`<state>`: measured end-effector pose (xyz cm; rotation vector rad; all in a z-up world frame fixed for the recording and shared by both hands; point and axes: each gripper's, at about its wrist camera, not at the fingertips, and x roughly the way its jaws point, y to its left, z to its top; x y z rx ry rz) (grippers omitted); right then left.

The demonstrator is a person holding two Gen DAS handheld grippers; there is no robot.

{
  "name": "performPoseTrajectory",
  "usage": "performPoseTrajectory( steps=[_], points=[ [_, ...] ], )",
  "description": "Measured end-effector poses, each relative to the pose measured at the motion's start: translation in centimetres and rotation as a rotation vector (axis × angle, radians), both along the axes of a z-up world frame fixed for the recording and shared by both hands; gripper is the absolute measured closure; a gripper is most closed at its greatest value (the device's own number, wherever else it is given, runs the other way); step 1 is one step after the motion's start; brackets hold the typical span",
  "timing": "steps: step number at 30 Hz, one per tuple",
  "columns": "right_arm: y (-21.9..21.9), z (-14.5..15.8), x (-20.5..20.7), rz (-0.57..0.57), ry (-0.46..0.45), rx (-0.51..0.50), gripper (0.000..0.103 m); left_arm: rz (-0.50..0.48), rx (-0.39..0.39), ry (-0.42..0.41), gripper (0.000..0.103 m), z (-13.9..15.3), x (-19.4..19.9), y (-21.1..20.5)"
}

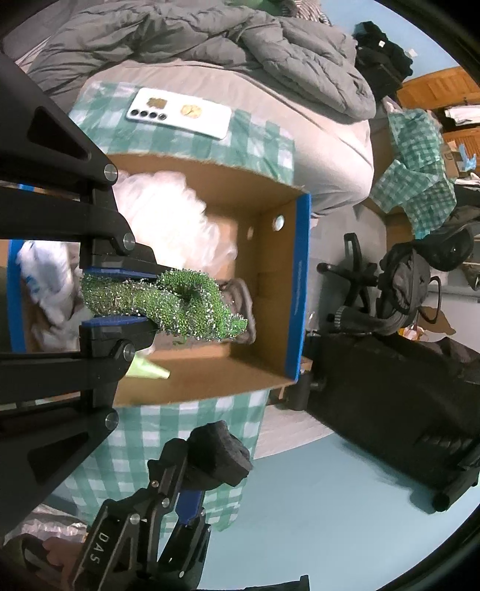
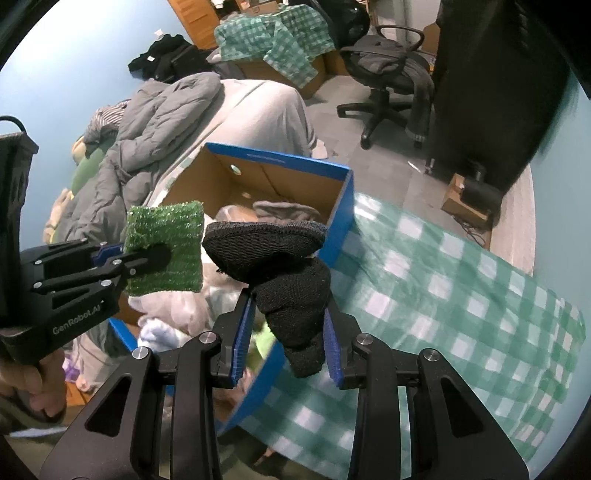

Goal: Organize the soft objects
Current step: 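Carry the scrubber and glove over the cardboard box with both tools, then open the left tool dropping the scrubber while the right tool releases the glove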

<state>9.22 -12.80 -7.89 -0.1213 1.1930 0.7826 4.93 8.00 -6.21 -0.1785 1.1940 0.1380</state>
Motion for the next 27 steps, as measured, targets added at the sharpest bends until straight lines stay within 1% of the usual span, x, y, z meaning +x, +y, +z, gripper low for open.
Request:
performPoseTrajectory(
  steps=[4,9,18,19,20,22,24,27],
  points=[
    [1.9,-0.3,0.8,-0.001,0.006,-0.007,0.069,-0.002,-0.004,0.001,0.087,-0.5,1.4,1.5],
    [3.9,-1.1,1.8,-0.012,0.030,-0.014,0.069,-0.026,0.003,0.012,0.087,-1.6,3.5,2.8],
    [6.3,-3.3,3.2,-0.042,0.072,-0.049,0.069,-0.056,0.022,0.060,0.086,-4.2,6.0,4.1],
    [6.5,-3.5,3.2,-0.042,0.074,-0.054,0.069,-0.055,0.019,0.066,0.083,-4.4,6.2,4.2],
    [6.7,-3.6,3.3,-0.042,0.077,-0.059,0.068,-0.051,0.014,0.071,0.076,-4.7,6.3,4.5],
    [6.9,-3.9,3.4,-0.048,0.081,-0.068,0.067,-0.048,0.001,0.068,0.071,-4.9,6.4,4.9],
    [7.0,-3.9,3.5,-0.054,0.083,-0.066,0.065,-0.045,0.002,0.064,0.056,-4.9,6.3,5.1],
    [7.0,-3.6,3.4,-0.061,0.076,-0.064,0.065,-0.032,0.012,0.045,0.048,-4.3,5.9,5.4]
  ],
)
